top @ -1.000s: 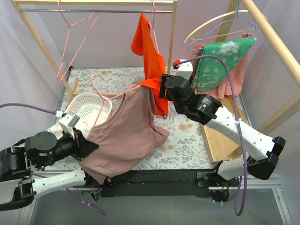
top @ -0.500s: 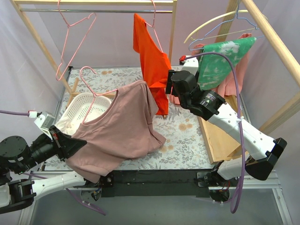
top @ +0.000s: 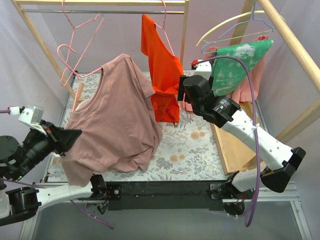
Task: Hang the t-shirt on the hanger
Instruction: Place the hanger at the clothesline.
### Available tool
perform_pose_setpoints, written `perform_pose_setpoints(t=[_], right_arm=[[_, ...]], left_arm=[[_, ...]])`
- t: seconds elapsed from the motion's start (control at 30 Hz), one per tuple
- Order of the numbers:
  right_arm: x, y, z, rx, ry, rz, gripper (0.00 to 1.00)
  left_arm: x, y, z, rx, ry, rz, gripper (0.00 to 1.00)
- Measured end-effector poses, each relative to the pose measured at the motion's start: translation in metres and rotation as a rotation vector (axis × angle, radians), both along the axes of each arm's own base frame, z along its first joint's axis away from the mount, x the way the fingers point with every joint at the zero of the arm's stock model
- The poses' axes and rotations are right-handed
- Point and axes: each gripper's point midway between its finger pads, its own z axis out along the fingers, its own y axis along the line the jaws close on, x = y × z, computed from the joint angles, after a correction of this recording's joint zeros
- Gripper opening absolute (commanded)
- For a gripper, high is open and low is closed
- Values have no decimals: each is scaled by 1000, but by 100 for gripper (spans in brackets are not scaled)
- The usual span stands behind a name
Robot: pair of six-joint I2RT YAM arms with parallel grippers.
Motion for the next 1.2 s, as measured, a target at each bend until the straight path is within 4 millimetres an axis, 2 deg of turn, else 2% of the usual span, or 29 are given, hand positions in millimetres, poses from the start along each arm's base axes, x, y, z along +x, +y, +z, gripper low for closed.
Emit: perform_pose_setpoints(t=[0.17,0.37,0.57,0.8,0.87,0.93,1.0,1.07,1.2], right_arm=[[2,-6,-5,-19,8,-12,80],[1,-10,-8,-27,16,-8,80],[-3,-10,-3,-9,12,13,80],[-11,-11,-6,9,23,43,80],[-12,-9,-8,15,30,52,80],[-14,-8,-11,18,41,62,80],[-15,-6,-13,22,49,72,80],[-16,-5,-14,25,54,80,80],[-17,-3,-15,30,60,93,80]], left_arm=[[28,-12,7,121,-12,109,0],[51,-34,6,237,-20,158,0],[79,-75,5,303,-16,192,0],[111,-128,-11,396,-32,195,0],[122,-137,-15,410,-33,195,0],[143,-136,-18,405,-11,222,0],[169,-125,-21,390,18,280,0],[187,-118,-23,381,27,317,0],[194,-126,-11,345,-15,297,0]])
